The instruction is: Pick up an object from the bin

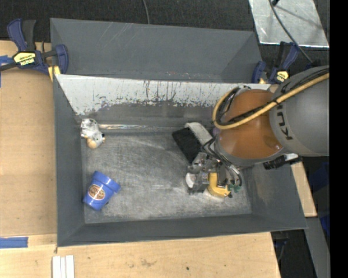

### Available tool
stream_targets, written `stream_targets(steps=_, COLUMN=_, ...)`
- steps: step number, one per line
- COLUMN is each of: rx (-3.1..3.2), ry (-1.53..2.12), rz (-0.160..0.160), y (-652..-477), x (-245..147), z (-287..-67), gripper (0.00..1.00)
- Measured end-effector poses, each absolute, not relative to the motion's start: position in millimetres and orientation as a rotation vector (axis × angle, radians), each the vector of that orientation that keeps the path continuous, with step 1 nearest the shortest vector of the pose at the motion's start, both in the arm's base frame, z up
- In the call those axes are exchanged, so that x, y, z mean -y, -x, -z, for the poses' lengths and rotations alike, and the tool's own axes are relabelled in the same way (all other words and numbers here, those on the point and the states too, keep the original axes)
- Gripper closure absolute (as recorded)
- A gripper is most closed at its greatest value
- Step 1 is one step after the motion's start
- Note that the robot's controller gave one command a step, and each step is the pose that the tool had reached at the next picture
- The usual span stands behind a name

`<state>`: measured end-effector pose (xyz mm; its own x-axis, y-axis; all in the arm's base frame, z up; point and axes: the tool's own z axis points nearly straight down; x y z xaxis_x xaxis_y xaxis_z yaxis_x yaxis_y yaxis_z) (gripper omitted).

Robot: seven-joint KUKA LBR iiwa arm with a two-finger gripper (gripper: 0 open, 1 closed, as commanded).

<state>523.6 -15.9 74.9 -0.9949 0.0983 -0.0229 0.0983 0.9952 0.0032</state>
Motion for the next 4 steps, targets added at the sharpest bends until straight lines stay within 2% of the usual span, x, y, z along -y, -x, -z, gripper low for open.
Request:
stream_targets(steps=2, rx=-3.123, ry=-0.153, rz=-0.003, y=-522.0, x=15.9, z=-79.1, gripper=1.00)
stream_targets(steps=4, rx=-3.132, ry=-0.154, rz=0.000, y=-521.4, x=16.6, z=-111.6, gripper=1.00)
